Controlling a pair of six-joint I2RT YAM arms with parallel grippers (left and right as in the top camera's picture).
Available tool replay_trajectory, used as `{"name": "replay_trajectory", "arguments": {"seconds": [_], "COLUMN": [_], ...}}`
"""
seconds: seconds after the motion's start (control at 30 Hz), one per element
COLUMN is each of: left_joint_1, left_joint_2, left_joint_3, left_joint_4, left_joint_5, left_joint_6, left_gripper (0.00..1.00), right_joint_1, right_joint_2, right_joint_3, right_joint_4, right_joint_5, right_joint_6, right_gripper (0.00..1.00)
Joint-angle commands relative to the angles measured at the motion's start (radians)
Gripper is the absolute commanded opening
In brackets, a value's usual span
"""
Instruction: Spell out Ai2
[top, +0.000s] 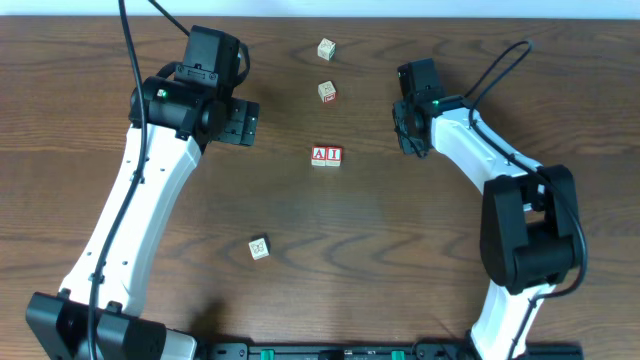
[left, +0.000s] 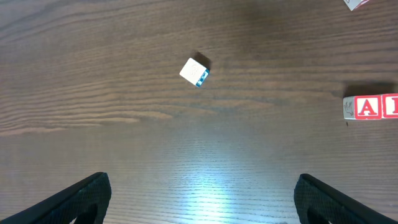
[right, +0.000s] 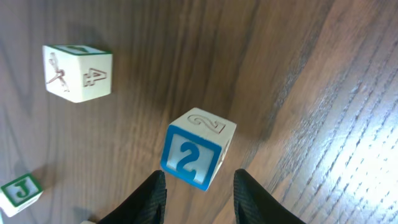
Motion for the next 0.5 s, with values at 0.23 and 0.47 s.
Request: {"name": "replay_trajectory", "arguments": {"seconds": [0.23, 0.47], "left_joint_1": [-0.002, -0.002], "left_joint_2": [0.003, 0.003], "left_joint_3": [-0.002, -0.002], "left_joint_4": [-0.003, -0.003], "left_joint_5": [-0.018, -0.018], "left_joint_6": [0.007, 0.007], "left_gripper": [0.95, 0.95], "right_joint_1": [-0.012, -0.014], "right_joint_2": [0.037, 0.056], "right_joint_3": [0.001, 0.001], "right_joint_4": [0.003, 0.003], "right_joint_5": [-0.005, 0.0], "right_joint_6": [0.007, -0.001], "right_gripper": [0.41, 0.2]}}
